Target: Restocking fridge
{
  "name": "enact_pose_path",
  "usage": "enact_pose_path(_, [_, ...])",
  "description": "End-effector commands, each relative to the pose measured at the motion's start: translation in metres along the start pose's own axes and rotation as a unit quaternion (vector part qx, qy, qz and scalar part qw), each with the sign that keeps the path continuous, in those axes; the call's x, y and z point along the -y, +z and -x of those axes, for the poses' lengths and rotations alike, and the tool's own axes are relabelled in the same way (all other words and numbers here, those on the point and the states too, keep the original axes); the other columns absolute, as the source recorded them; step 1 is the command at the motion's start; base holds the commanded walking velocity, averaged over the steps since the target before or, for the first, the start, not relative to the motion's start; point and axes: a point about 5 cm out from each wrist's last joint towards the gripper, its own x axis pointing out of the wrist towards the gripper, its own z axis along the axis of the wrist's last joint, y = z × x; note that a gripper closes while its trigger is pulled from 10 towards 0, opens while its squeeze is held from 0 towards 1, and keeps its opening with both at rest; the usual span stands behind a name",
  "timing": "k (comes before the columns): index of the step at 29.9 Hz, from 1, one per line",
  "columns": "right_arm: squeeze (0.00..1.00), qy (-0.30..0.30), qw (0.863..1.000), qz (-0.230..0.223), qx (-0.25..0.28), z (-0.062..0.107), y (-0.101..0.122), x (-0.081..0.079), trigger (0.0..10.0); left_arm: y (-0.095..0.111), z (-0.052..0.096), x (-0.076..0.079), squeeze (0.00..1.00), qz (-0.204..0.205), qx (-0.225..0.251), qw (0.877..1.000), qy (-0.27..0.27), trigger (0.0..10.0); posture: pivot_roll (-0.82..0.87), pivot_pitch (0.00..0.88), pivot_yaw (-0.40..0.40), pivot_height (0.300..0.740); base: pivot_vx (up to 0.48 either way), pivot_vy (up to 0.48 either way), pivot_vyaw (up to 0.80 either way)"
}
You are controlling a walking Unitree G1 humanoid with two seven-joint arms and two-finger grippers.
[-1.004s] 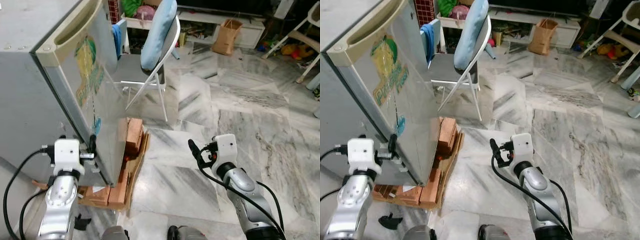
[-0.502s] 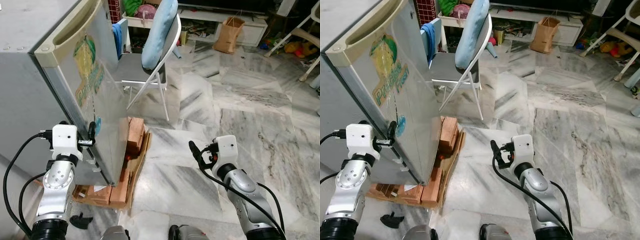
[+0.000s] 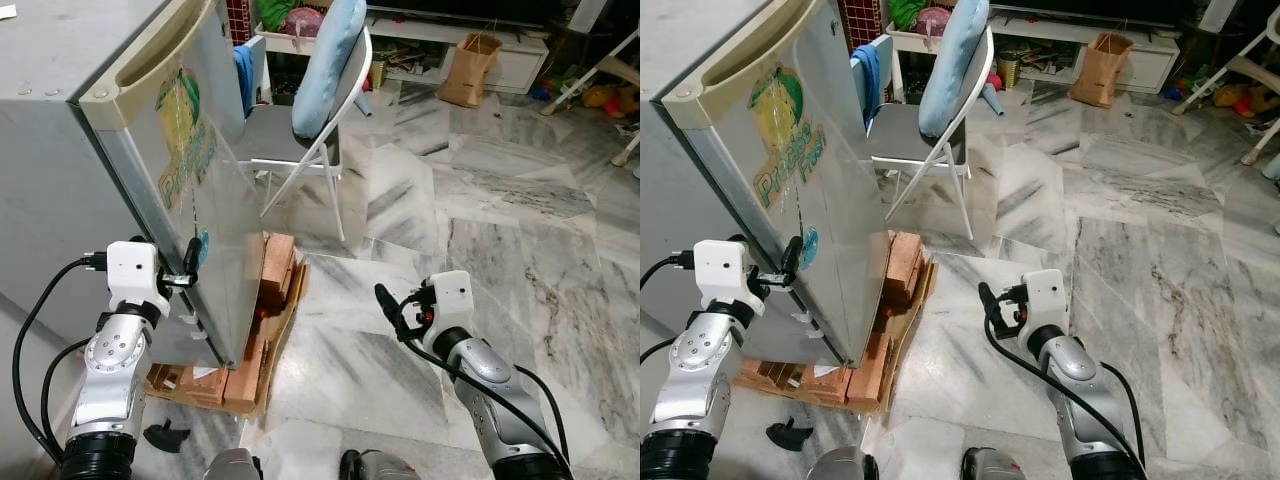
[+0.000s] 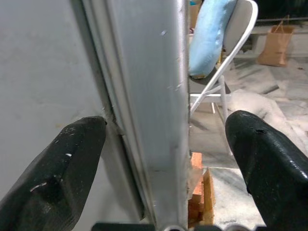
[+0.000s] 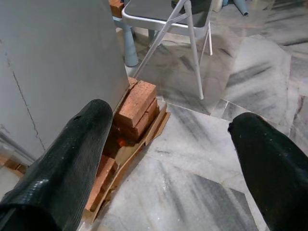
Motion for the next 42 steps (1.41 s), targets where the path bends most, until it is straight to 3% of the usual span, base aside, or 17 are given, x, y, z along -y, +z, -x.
enact_pose_path(1, [0.0, 0.006, 1.0, -0.002, -0.002, -0.001, 0.002, 0.001, 10.0, 0.016, -0.006, 0.014, 0.0, -0.002, 0.029, 0.999, -0.038, 10.0, 0.07, 0.069, -0.007, 0.74, 0.0, 0.0, 0.0])
enact_pose_path(4, [0.0, 0.011, 1.0, -0.002, -0.005, -0.001, 0.001, 0.0, 10.0, 0.013, 0.0, 0.028, 0.0, -0.001, 0.021, 0.997, -0.07, 10.0, 0.07, 0.07, -0.007, 0.74, 0.0, 0.0, 0.0])
enact_pose_path(9, [0.0, 0.015, 1.0, -0.003, -0.007, -0.002, 0.0, -0.001, 10.0, 0.007, 0.004, 0.03, 0.0, -0.002, 0.01, 0.997, -0.072, 10.0, 0.08, 0.072, -0.009, 0.74, 0.0, 0.0, 0.0])
enact_pose_path(14, [0.0, 0.017, 1.0, -0.002, -0.007, -0.001, 0.0, -0.001, 10.0, 0.006, 0.005, 0.027, 0.0, -0.015, 0.006, 0.998, -0.061, 10.0, 0.08, 0.068, -0.008, 0.74, 0.0, 0.0, 0.0])
enact_pose_path(21, [0.0, 0.014, 1.0, 0.01, -0.021, 0.002, -0.002, -0.002, 10.0, 0.007, -0.007, 0.018, 0.0, -0.038, 0.003, 0.999, -0.023, 10.0, 0.07, 0.059, -0.001, 0.74, 0.0, 0.0, 0.0])
enact_pose_path(25, [0.0, 0.014, 0.999, 0.013, -0.028, 0.008, -0.006, 0.002, 10.0, 0.006, -0.003, 0.012, 0.0, -0.039, -0.001, 0.999, -0.012, 10.0, 0.07, 0.061, 0.0, 0.74, 0.0, 0.0, 0.0])
enact_pose_path(32, [0.0, 0.011, 0.999, 0.022, -0.02, 0.009, -0.004, 0.003, 10.0, -0.01, 0.015, 0.014, 0.0, -0.039, -0.024, 0.999, 0.009, 10.0, 0.08, 0.065, -0.006, 0.74, 0.0, 0.0, 0.0])
enact_pose_path(38, [0.0, 0.016, 1.0, 0.014, 0.006, 0.011, 0.003, 0.002, 10.0, -0.011, 0.019, 0.014, 0.0, -0.037, -0.022, 0.999, 0.02, 10.0, 0.08, 0.067, -0.009, 0.74, 0.0, 0.0, 0.0])
enact_pose_path(42, [0.0, 0.024, 1.0, 0.018, -0.006, 0.012, 0.0, -0.001, 10.0, -0.009, 0.016, 0.016, 0.0, -0.033, -0.016, 0.999, 0.018, 10.0, 0.08, 0.068, -0.011, 0.74, 0.0, 0.0, -0.2])
